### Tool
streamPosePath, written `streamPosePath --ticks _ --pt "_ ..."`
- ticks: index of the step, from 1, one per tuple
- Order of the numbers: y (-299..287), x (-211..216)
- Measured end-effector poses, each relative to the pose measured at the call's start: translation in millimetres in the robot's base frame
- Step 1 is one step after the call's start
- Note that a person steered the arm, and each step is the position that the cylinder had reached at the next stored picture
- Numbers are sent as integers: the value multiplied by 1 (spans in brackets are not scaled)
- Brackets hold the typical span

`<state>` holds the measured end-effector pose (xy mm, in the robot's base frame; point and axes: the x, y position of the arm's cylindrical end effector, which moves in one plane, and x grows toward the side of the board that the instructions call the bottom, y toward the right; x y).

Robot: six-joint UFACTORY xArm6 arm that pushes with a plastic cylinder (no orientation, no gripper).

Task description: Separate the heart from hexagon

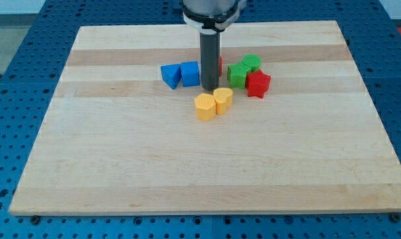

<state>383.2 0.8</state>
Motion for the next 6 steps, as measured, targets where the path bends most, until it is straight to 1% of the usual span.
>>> streamPosePath --ticks 2,3,5,6 --pt "3 9" --pt "17 19" --pt "65 42" --pt "84 46"
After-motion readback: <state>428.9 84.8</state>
